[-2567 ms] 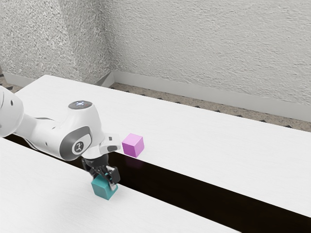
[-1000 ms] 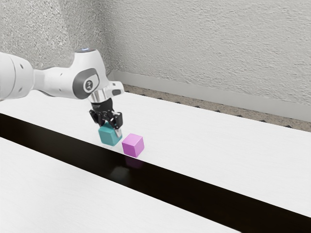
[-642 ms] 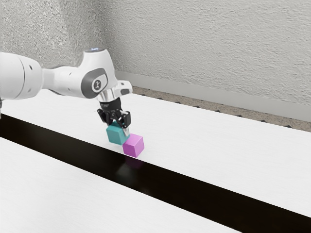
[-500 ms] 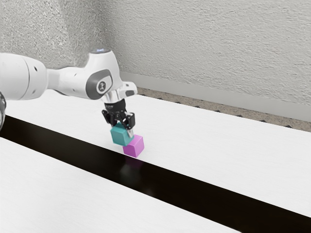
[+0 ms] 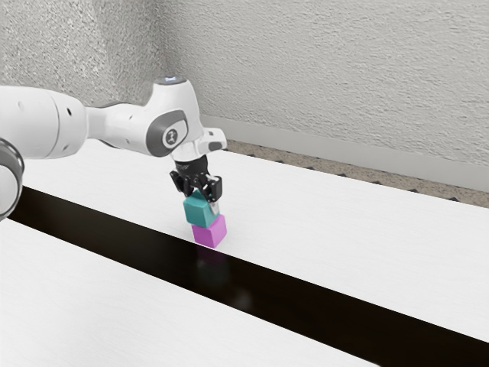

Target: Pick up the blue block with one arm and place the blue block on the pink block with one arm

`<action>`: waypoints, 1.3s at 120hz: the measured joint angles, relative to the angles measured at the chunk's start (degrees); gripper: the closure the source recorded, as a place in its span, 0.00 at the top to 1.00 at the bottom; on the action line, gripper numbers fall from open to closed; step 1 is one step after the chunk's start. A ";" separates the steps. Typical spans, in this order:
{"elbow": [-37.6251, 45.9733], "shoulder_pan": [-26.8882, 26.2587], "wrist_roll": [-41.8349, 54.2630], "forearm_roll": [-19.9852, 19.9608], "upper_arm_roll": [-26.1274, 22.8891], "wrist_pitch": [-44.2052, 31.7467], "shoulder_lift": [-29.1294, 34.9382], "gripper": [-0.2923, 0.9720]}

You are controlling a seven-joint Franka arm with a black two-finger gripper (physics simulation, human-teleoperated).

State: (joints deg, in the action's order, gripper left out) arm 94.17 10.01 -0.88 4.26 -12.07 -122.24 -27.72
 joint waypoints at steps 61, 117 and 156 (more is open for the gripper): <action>-2.12 -0.04 -0.97 0.20 0.06 0.07 -1.84 0.47; -2.20 -0.28 -1.38 0.18 0.01 0.09 -2.01 0.48; -3.51 -1.47 -0.31 0.55 0.13 0.50 -2.59 0.69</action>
State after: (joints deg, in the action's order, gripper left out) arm 90.66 8.53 -1.19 4.81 -11.94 -121.74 -30.30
